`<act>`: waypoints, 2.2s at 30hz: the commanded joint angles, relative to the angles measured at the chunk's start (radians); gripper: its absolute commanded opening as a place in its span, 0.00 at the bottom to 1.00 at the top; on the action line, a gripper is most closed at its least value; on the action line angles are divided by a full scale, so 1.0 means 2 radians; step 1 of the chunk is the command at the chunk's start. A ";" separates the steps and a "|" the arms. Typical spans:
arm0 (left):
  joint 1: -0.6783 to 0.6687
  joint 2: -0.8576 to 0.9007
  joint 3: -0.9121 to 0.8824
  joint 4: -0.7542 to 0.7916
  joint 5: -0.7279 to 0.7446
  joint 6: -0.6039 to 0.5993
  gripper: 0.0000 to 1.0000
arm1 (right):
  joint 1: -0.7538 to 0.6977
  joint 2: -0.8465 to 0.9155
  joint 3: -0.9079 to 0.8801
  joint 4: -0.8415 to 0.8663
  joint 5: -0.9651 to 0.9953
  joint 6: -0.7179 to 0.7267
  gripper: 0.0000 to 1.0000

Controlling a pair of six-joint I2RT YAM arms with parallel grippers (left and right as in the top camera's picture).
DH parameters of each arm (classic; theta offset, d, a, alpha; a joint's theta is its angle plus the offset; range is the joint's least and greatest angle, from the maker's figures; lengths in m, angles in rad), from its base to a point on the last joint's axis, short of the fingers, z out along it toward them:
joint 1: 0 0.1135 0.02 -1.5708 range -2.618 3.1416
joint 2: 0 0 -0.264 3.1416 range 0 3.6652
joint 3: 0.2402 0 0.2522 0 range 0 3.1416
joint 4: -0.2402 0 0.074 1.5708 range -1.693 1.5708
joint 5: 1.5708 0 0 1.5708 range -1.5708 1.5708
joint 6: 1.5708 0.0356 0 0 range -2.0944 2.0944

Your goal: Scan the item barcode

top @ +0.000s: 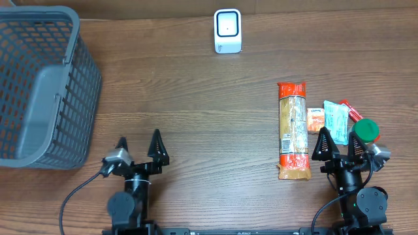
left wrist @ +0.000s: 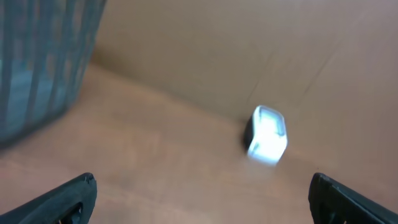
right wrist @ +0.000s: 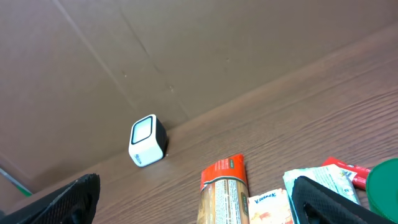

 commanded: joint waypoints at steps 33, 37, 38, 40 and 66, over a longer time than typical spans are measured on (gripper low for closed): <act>-0.006 -0.006 -0.002 -0.033 -0.021 0.116 1.00 | -0.002 -0.005 -0.005 0.001 -0.001 -0.003 1.00; -0.006 -0.006 -0.002 -0.033 -0.021 0.116 1.00 | -0.002 -0.005 -0.005 0.001 -0.001 -0.003 1.00; -0.006 -0.006 -0.002 -0.033 -0.021 0.116 1.00 | -0.002 -0.005 -0.005 0.002 -0.001 -0.003 1.00; -0.006 -0.006 -0.002 -0.033 -0.021 0.116 1.00 | -0.002 -0.005 -0.005 0.002 -0.001 -0.003 1.00; -0.006 -0.006 -0.002 -0.033 -0.021 0.116 1.00 | -0.002 -0.005 -0.005 0.002 -0.001 -0.003 1.00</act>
